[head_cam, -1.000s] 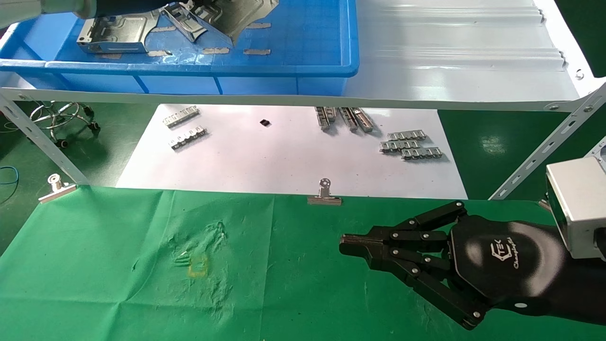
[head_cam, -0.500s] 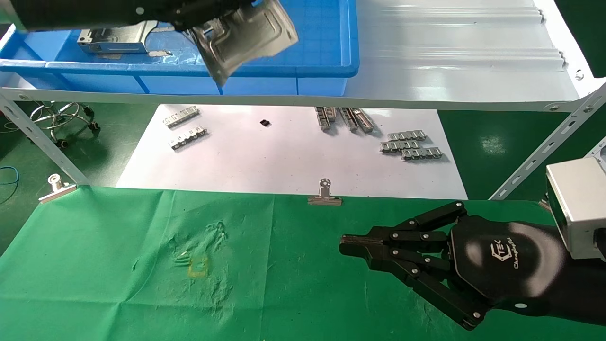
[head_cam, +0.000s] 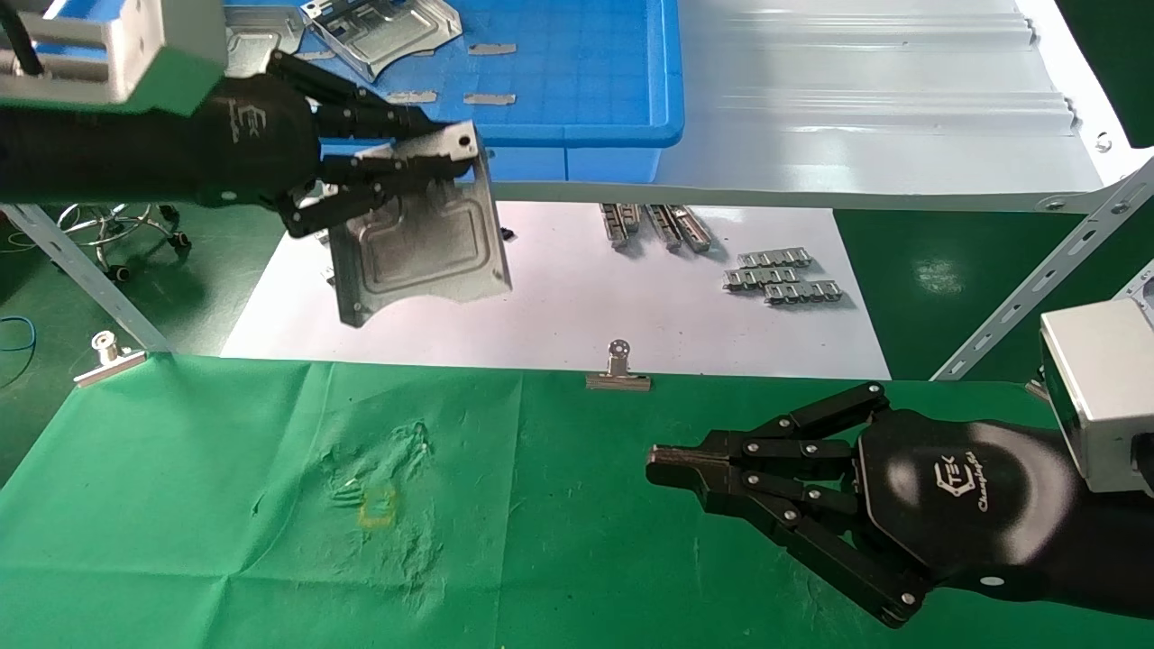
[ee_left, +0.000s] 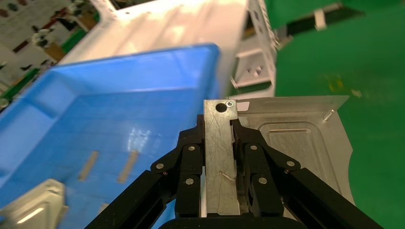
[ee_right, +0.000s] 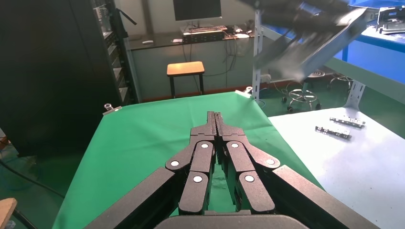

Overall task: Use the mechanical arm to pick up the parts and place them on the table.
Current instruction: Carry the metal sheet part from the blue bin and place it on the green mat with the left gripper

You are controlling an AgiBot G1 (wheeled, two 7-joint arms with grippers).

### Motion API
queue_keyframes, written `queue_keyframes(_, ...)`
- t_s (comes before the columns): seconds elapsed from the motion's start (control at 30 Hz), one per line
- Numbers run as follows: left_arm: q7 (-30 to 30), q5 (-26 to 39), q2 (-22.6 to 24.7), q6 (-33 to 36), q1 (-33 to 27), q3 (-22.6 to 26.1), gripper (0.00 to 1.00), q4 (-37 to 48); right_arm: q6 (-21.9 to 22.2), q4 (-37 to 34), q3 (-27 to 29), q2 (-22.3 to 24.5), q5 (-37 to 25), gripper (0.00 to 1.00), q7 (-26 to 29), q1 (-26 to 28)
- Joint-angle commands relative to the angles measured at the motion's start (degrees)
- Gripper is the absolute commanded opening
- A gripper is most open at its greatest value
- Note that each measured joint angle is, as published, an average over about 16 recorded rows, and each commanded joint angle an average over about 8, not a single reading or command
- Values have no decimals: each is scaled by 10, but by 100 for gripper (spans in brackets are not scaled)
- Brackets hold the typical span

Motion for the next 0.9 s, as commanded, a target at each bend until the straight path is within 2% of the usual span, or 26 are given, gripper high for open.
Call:
queue_keyframes(0.03,12,-6,-11,2,17,11,0,-30,0,0,0,0,0,0,0,0)
queue_keyframes(0.23,18,-48,-55,-1,74,68,0,-128,0,0,0,0,0,0,0,0)
queue_keyframes(0.43,36,-53,-75,-4,112,143,0,-177,0,0,0,0,0,0,0,0)
queue_keyframes(0.63,70,-48,-78,-14,130,195,0,-172,0,0,0,0,0,0,0,0)
queue_keyframes(0.9,97,-26,-65,-53,146,216,0,-124,0,0,0,0,0,0,0,0)
